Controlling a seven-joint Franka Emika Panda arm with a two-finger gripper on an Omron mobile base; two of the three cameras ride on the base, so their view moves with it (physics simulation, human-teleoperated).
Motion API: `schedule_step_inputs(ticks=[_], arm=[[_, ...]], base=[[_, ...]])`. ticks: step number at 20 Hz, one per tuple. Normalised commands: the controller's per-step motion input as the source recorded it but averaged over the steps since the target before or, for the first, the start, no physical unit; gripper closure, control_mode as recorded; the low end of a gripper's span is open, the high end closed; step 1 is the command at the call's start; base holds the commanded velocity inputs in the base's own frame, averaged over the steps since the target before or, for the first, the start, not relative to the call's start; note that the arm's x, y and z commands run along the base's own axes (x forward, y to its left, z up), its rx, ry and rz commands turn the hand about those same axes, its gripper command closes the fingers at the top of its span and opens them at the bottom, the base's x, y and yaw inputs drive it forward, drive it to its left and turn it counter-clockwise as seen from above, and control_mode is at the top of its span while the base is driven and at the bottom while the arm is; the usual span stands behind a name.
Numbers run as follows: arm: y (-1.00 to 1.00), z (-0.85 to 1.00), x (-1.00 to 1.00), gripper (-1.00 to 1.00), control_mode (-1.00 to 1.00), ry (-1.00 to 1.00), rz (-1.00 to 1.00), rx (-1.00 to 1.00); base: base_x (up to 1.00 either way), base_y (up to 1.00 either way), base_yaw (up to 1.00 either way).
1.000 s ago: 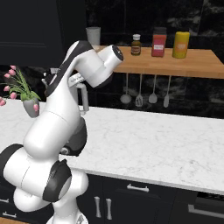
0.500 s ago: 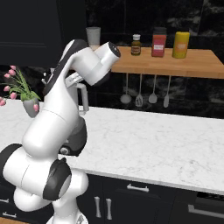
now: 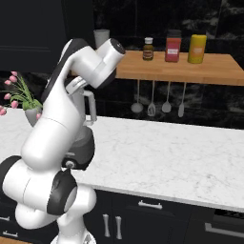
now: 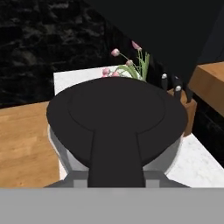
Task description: Close the lid blender by securely placing the lid on top.
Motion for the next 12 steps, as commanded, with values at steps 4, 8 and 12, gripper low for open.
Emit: schedule_step_inputs(ticks=[4, 8, 12], arm=[[0.35, -0.07, 0.0, -1.0, -1.0, -0.01, 0.02, -0.1], [0.24, -0.23, -0.07, -1.0, -1.0, 0.0, 0.03, -0.09], [0.01, -0.19, -0.18, -1.0, -1.0, 0.0, 0.02, -0.04]], base=[[0.0, 0.0, 0.0], [0.0, 0.0, 0.0], [0.0, 0.0, 0.0]])
